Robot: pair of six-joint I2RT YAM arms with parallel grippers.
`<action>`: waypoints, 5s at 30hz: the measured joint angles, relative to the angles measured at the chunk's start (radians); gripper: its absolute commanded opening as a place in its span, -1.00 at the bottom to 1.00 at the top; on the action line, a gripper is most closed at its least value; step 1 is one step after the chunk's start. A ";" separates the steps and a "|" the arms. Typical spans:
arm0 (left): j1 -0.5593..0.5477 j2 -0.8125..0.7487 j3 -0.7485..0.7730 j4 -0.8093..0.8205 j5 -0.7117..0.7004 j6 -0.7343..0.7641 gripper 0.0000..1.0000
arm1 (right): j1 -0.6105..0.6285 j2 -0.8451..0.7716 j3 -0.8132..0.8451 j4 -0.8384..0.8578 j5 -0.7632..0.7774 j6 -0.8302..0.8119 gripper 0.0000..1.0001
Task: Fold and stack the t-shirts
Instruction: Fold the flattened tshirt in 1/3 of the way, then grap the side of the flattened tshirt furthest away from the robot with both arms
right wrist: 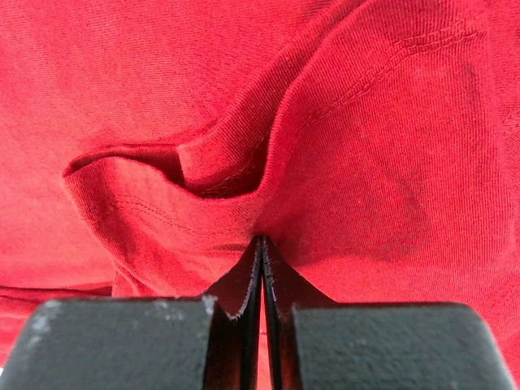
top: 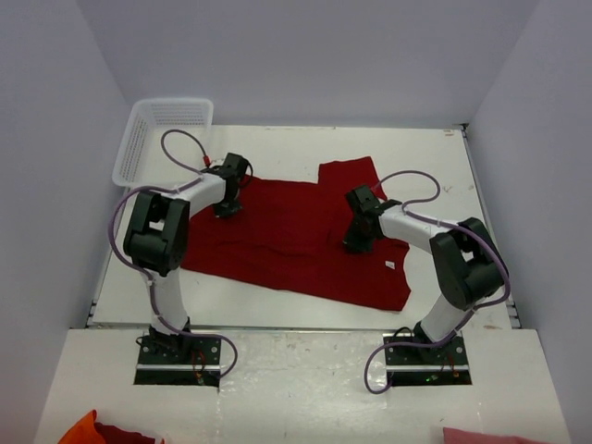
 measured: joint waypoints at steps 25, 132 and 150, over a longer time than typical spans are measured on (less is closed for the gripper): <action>0.012 -0.355 -0.435 0.024 0.042 -0.103 -1.00 | 0.160 -0.164 -0.191 0.035 0.005 0.174 -1.00; -0.089 -0.503 -0.084 0.047 0.346 0.064 -1.00 | -0.349 0.800 1.321 -0.641 -0.269 -0.502 0.13; -0.089 -0.516 -0.084 0.047 0.353 0.064 -1.00 | -0.267 0.768 1.291 -0.588 -0.113 -0.420 0.14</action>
